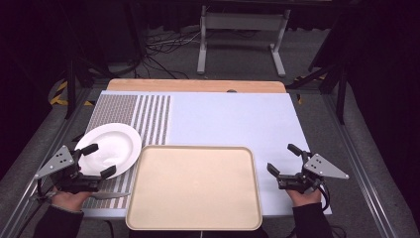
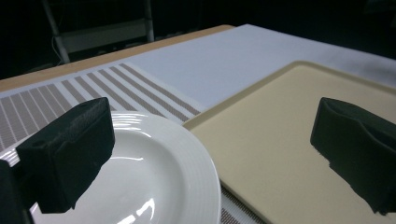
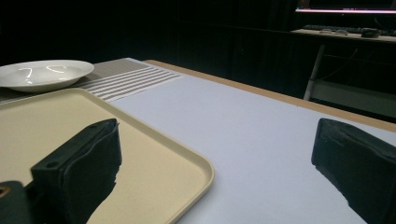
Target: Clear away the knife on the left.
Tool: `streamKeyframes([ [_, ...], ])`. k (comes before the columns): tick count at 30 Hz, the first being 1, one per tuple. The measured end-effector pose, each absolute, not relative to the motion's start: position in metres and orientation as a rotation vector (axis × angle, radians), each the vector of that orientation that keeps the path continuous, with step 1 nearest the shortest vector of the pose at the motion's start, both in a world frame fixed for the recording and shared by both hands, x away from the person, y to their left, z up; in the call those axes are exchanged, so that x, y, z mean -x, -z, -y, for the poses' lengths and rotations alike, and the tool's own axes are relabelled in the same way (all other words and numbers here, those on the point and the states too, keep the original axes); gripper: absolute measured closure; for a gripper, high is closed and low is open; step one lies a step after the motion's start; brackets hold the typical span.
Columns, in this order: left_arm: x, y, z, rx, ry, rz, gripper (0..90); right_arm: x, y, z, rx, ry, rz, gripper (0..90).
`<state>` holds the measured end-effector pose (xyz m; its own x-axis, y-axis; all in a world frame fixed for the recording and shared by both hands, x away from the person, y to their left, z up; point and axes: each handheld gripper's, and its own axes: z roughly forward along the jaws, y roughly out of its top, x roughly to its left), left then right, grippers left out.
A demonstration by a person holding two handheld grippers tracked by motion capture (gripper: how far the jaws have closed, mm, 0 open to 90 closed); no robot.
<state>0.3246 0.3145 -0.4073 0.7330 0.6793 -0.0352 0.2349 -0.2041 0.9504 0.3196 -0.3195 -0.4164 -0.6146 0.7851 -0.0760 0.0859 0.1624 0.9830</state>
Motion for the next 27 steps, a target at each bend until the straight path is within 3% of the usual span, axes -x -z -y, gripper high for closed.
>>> streamKeyframes([
  [13, -0.326, 0.372, -0.315, -2.003, -0.496, -0.656, 2.0, -0.321, 0.417, 0.318, -0.823, -1.495, -1.856, 2.4],
  [27, -0.335, 0.36, -0.316, -2.336, -0.379, -0.613, 3.4, -0.321, 0.418, 0.317, -0.819, -1.492, -1.862, 2.4],
])
